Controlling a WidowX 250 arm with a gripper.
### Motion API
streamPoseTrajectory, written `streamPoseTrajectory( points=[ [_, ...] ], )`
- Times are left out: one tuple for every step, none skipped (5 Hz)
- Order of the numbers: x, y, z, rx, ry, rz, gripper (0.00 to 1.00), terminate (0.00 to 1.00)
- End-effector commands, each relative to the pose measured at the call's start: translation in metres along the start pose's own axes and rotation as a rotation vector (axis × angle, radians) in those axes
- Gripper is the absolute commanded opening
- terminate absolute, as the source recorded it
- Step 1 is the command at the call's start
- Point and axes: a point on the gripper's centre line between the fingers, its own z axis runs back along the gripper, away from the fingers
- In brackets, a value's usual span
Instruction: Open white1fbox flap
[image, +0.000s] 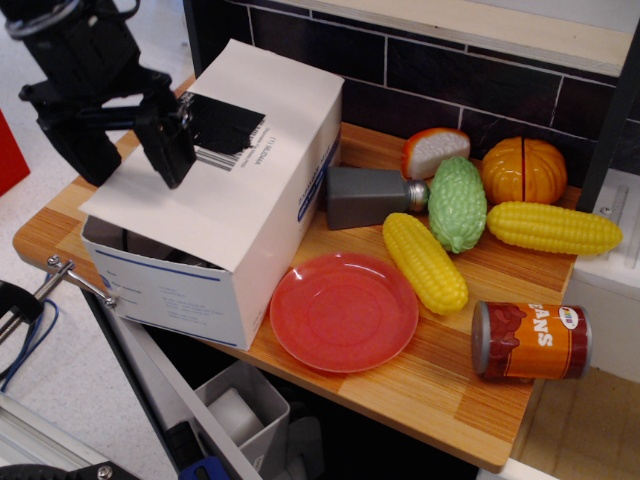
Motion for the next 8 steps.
streamPoseTrajectory(
  points=[
    [0.026, -0.018, 0.020, 0.020, -0.042, -0.046, 1.00, 0.00],
    [0.035, -0.033, 0.030, 0.039, -0.041, -0.078, 1.00, 0.00],
    [0.041, -0.059, 0.044, 0.073, -0.028, -0.078, 1.00, 0.00],
    [0.044, -0.088, 0.050, 0.105, -0.033, -0.065, 1.00, 0.00],
    [0.046, -0.112, 0.046, 0.119, -0.041, -0.059, 1.00, 0.00],
    [0.032, -0.136, 0.043, 0.239, -0.127, -0.108, 1.00, 0.00],
    [0.024, -0.160, 0.040, 0.334, -0.200, -0.151, 1.00, 0.00],
    [0.019, -0.183, 0.026, 0.343, -0.248, -0.147, 1.00, 0.00]
  ],
)
